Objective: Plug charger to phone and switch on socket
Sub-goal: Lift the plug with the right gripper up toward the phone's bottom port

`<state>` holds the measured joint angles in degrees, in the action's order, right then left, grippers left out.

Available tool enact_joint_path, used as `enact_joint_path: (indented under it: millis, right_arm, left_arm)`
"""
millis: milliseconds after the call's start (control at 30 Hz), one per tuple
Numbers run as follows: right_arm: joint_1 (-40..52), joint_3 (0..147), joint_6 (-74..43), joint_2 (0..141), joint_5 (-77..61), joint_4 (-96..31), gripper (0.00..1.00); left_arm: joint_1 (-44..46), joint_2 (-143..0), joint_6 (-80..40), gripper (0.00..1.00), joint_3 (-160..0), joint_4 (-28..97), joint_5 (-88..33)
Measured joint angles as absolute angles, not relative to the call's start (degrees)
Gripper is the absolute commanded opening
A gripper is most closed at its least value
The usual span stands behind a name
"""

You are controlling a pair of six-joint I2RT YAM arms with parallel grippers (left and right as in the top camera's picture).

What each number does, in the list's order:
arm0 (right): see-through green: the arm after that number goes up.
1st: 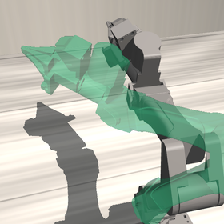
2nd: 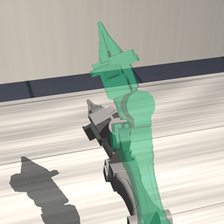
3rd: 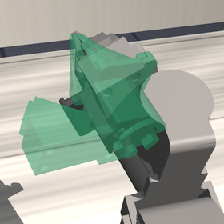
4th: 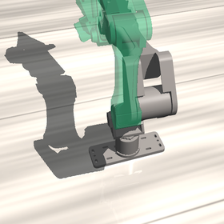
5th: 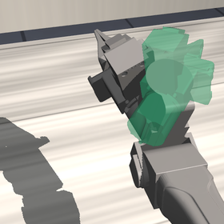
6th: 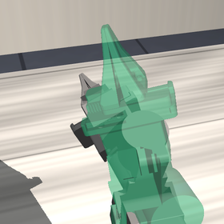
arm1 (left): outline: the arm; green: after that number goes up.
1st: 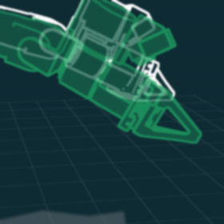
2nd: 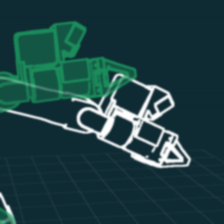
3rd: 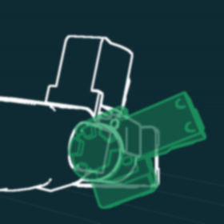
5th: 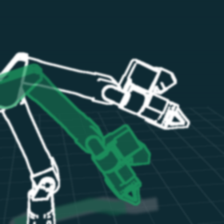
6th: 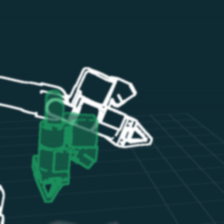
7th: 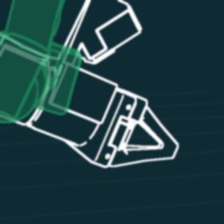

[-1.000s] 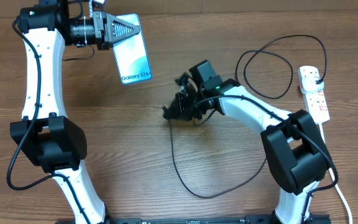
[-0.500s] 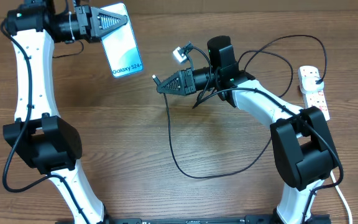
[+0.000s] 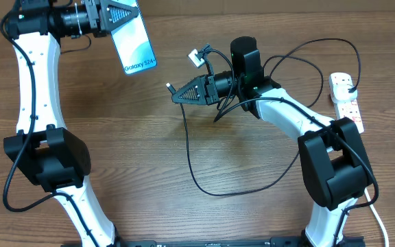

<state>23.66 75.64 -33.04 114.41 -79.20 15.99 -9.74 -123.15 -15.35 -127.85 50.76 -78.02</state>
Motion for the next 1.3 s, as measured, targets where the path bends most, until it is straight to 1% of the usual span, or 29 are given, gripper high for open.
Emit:
enact_joint_path:
  millis: [100,200,333,400,567,667,833,1000,1300]
  right_arm:
    - [23.7,75.6,-34.5,114.4,-79.1,18.5,0.04]
    - [23.7,75.7,-38.4,114.4,-78.5,23.5,0.04]
    - [23.7,75.7,-47.0,114.5,-77.5,34.3,0.04]
    - [23.7,75.7,-53.1,114.6,-76.6,40.9,0.04]
    - [23.7,75.8,-65.9,114.7,-74.1,51.8,0.04]
    - [23.7,75.8,-71.4,114.7,-72.3,53.1,0.04]
    - [23.7,75.8,-76.4,114.7,-68.7,53.2,0.04]
    - [23.7,75.8,-78.2,114.7,-66.3,53.3,0.04]
    - [23.7,75.8,-78.0,114.7,-65.1,53.3,0.04]
  left_arm:
    - [-9.5,-123.2,-20.5,0.05,-127.9,46.3,-75.4]
    - [-8.9,-123.2,-25.5,0.05,-127.8,41.5,-73.3]
    - [-7.3,-123.2,-31.8,0.04,-127.8,35.4,-71.0]
    - [-6.4,-123.2,-34.7,0.04,-127.8,32.8,-70.4]
    - [-5.0,-123.2,-39.9,0.04,-127.8,29.7,-69.8]
    - [-4.8,-123.2,-42.3,0.04,-127.8,27.9,-70.3]
    - [-4.9,-123.2,-45.3,0.04,-127.8,24.0,-73.2]
    - [-5.0,-123.2,-46.8,0.05,-127.8,23.9,-74.9]
    - [-4.6,-123.3,-47.0,0.05,-127.8,23.9,-75.4]
